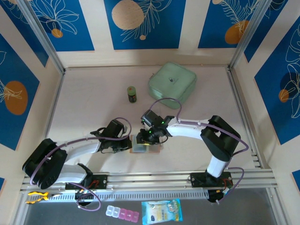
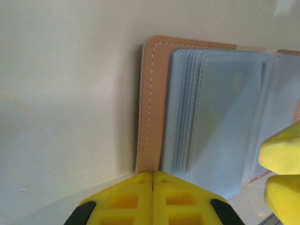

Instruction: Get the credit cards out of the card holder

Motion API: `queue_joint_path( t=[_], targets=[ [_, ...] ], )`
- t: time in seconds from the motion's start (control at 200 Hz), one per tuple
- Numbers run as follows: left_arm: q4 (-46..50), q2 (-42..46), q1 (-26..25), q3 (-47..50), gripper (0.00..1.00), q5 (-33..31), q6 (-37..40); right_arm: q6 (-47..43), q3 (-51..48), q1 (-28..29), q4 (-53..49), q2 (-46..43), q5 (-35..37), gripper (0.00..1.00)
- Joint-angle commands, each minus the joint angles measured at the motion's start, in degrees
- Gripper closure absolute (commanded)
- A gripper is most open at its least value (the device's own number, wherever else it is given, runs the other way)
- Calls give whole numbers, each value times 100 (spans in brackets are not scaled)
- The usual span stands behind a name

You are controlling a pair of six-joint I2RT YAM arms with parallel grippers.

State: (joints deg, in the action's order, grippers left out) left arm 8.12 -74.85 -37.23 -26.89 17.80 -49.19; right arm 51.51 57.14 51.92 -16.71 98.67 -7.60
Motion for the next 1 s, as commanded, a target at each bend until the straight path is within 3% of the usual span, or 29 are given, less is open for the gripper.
queue_joint_path(
  t=[0.0,0.995],
  targets=[
    [102,50,62,102,97,65,-49,-26,191,-32,-47,93,-131,65],
    [164,195,67,149,97,39,-42,-44,341,-7,-541,323,55,65]
  ],
)
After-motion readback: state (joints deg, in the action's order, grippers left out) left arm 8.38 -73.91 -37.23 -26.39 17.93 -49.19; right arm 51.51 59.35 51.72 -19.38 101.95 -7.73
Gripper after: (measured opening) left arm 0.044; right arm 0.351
